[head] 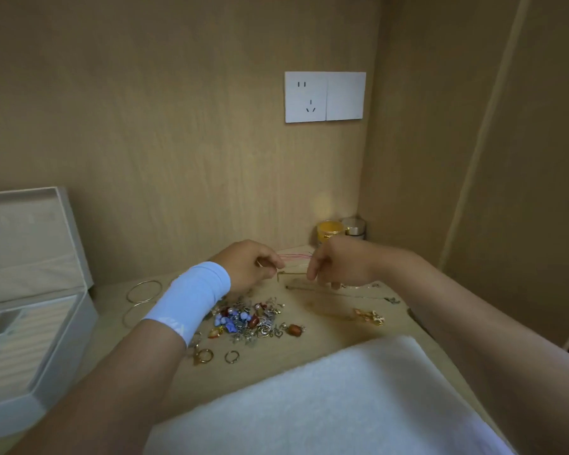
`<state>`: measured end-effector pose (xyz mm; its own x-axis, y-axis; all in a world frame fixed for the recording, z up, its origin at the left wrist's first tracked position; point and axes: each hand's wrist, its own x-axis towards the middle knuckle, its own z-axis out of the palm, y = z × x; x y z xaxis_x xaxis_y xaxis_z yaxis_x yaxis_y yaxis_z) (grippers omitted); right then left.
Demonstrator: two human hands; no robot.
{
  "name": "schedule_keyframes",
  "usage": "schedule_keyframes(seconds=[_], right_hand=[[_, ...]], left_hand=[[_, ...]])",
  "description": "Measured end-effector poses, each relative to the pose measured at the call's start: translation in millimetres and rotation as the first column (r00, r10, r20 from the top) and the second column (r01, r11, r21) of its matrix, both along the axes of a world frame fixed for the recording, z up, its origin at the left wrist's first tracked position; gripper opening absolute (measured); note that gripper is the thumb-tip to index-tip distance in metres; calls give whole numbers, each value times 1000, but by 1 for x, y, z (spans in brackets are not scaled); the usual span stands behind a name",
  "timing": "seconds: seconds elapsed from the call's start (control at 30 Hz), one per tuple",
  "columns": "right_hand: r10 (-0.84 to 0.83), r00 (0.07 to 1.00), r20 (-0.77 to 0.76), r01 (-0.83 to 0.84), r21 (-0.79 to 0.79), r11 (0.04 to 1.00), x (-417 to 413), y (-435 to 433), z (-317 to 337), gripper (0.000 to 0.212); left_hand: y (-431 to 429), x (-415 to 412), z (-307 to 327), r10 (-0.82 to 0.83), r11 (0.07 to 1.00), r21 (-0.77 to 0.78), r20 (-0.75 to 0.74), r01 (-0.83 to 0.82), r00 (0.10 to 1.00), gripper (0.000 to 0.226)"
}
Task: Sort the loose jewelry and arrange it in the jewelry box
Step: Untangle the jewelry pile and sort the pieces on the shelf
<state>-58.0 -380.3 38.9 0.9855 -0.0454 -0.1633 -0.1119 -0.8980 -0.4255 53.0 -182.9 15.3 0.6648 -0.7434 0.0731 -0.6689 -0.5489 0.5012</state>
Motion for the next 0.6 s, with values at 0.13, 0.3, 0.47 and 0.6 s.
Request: schedule_keyframes(seconds=[0.13,0.3,0.47,0.6], right_hand=[[66,997,32,-66,-14,998,28,39,-21,22],[143,990,-14,-144,-117,983,54,64,-43,33],[184,980,-74,-185,-10,983,61,67,-38,19],[160,985,-69,-148,155,977,69,65,-32,12]], left_hand=[[34,9,-13,101,993,53,53,-104,993,18],[61,11,-31,67,977,193,118,-89,991,23],[80,19,-38,121,991,51,105,-126,987,19],[86,27,-40,123,991,28,130,-128,984,19]])
